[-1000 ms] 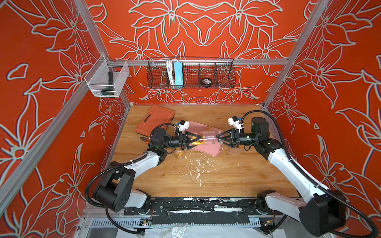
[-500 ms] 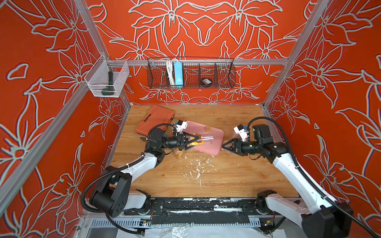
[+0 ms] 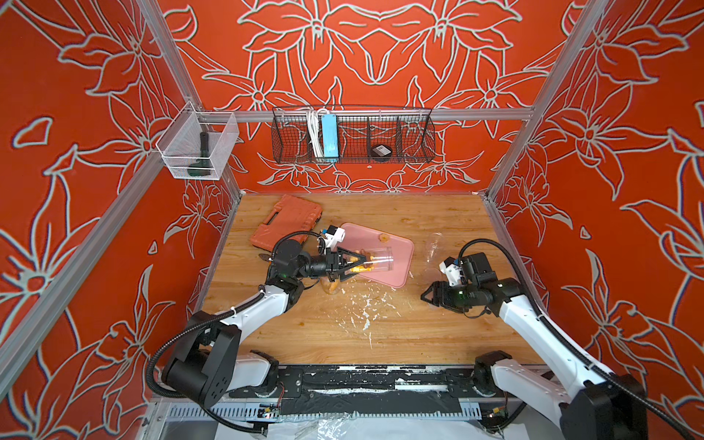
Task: Pour the cookies out of the jar
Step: Place the lid at the center of the board.
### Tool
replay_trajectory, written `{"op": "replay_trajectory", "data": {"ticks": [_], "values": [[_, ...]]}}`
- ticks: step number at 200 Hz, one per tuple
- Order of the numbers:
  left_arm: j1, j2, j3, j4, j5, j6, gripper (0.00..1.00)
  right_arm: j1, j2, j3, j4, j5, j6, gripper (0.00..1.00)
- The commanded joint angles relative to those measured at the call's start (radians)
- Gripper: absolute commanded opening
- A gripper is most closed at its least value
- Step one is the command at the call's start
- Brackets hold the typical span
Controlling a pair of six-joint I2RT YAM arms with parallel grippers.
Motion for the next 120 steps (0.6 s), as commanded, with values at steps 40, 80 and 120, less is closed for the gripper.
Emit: {"op": "replay_trajectory", "data": {"ticks": [40, 80, 120], "values": [[0.008, -0.030, -0.002, 0.013, 0.031, 0.020, 0.64, 0.006, 0.078, -0.052, 0.078, 0.073, 0.023, 0.61], [0.008, -0.032, -0.002, 0.010, 0.031, 0.021, 0.63, 0.005, 0.136, -0.050, 0.112, 0.106, 0.012, 0.63], [0.008, -0.040, -0.005, -0.001, 0.032, 0.026, 0.63, 0.005, 0.213, -0.040, 0.145, 0.111, 0.006, 0.69]]}}
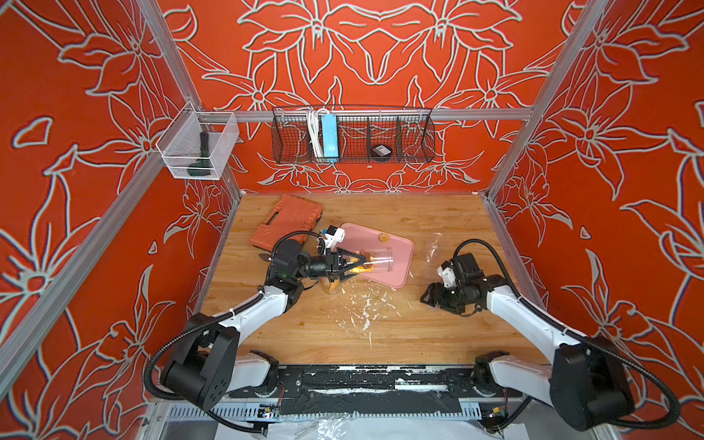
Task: Pour the cookies out of the jar
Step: Place the lid at the center of the board.
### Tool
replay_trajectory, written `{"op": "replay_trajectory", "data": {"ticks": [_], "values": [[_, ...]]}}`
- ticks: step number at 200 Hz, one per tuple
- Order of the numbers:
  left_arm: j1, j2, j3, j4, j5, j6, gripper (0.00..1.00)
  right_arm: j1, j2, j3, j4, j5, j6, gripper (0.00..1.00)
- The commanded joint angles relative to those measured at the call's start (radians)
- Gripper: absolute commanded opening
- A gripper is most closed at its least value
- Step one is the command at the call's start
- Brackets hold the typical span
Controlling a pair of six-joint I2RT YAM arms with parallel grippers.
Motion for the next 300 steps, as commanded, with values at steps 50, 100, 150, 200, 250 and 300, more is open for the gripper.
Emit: {"op": "replay_trajectory", "data": {"ticks": [50, 100, 150, 200, 250, 300], "values": [[0.015, -0.041, -0.007, 0.002, 0.033, 0.019, 0.63, 0.005, 0.050, -0.001, 0.048, 0.027, -0.003, 0.75], [0.017, -0.045, -0.005, 0.001, 0.033, 0.016, 0.63, 0.006, 0.031, -0.004, 0.036, 0.040, -0.002, 0.78], [0.025, -0.039, -0.002, -0.002, 0.036, 0.021, 0.63, 0.006, -0.017, -0.002, 0.013, 0.027, -0.001, 0.80], [0.085, 0.040, 0.106, -0.116, 0.079, 0.133, 0.63, 0.006, -0.140, -0.013, -0.022, -0.002, 0.007, 0.81], [0.126, 0.195, 0.266, -0.242, 0.140, 0.263, 0.64, 0.005, -0.189, 0.014, -0.053, -0.053, -0.002, 0.81], [0.136, 0.376, 0.425, -0.381, 0.193, 0.405, 0.65, 0.006, -0.200, 0.046, -0.076, -0.080, -0.028, 0.81]]}}
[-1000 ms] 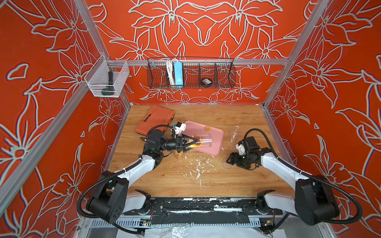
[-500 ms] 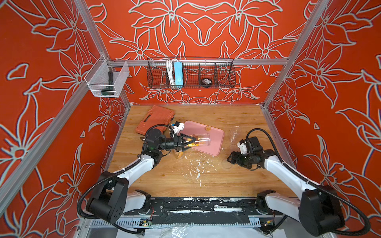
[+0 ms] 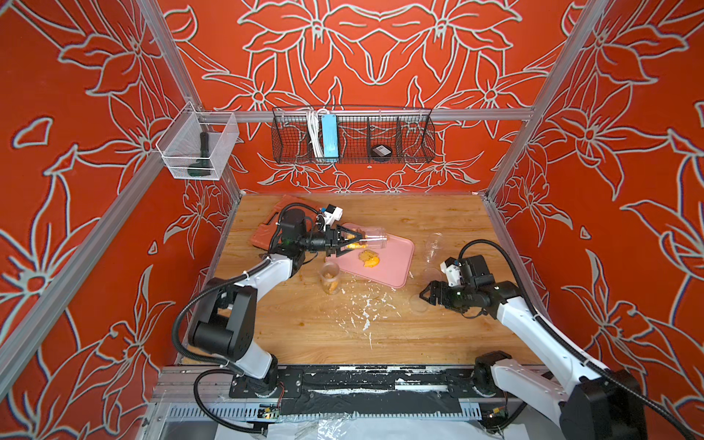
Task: Pour the cookies out of the jar
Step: Place the lid at the center of the board, then pour the cookies in the jar onto the tray.
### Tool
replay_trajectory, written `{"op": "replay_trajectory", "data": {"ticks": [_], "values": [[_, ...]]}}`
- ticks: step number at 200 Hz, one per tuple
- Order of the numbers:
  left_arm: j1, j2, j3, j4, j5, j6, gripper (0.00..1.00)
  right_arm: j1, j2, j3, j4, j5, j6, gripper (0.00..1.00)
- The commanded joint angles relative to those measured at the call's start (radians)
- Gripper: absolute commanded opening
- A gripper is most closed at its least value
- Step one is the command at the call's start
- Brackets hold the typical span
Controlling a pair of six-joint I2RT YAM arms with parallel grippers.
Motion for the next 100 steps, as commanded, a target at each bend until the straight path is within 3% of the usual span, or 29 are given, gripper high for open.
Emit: {"op": "replay_trajectory", "data": {"ticks": [1, 51, 100], "values": [[0.006, 0.067, 0.069, -0.051, 0.065, 0.086, 0.65, 0.006, -0.012, 0.040, -0.038, -0.029, -0.024, 0.81], [0.018, 0.228, 0.184, -0.091, 0.092, 0.130, 0.65, 0.006, -0.024, 0.033, -0.037, -0.043, -0.032, 0.81], [0.032, 0.350, 0.306, -0.287, 0.081, 0.280, 0.65, 0.005, -0.025, 0.033, -0.036, -0.063, -0.041, 0.81]]}}
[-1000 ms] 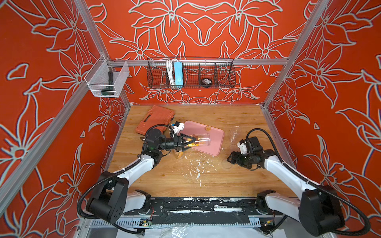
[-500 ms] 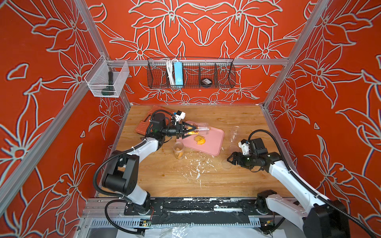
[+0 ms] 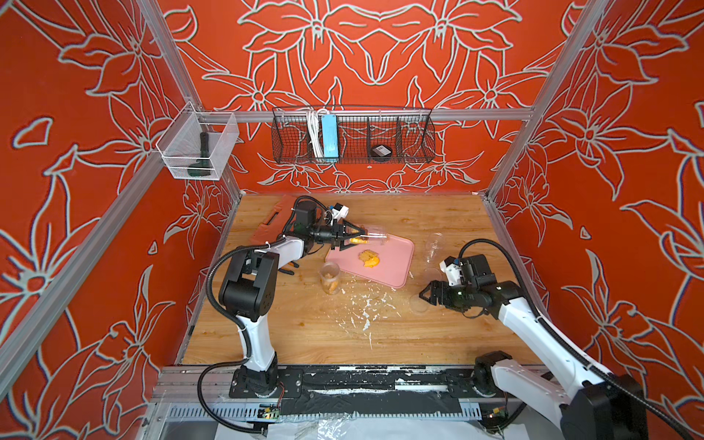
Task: Pour the cookies out of the jar
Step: Pour the cookies in the jar onto the tray.
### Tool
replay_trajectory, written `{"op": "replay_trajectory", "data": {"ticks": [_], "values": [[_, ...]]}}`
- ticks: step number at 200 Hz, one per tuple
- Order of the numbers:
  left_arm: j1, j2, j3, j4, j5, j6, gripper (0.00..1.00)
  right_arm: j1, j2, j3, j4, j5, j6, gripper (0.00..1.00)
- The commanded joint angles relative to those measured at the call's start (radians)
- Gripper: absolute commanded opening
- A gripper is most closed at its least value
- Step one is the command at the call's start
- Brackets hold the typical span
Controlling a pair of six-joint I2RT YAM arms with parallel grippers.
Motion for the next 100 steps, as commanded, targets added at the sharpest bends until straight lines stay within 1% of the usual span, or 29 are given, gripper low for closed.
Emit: {"op": "replay_trajectory", "data": {"ticks": [1, 61, 100], "values": [[0.007, 0.043, 0.060, -0.095, 0.026, 0.102, 0.65, 0.005, -0.008, 0.021, -0.021, -0.037, -0.019, 0.81], [0.027, 0.163, 0.173, -0.322, -0.021, 0.276, 0.65, 0.005, -0.005, 0.021, -0.020, -0.067, -0.025, 0.81], [0.048, 0.196, 0.190, -0.376, -0.052, 0.313, 0.65, 0.005, -0.002, 0.021, -0.018, -0.071, -0.027, 0.81]]}}
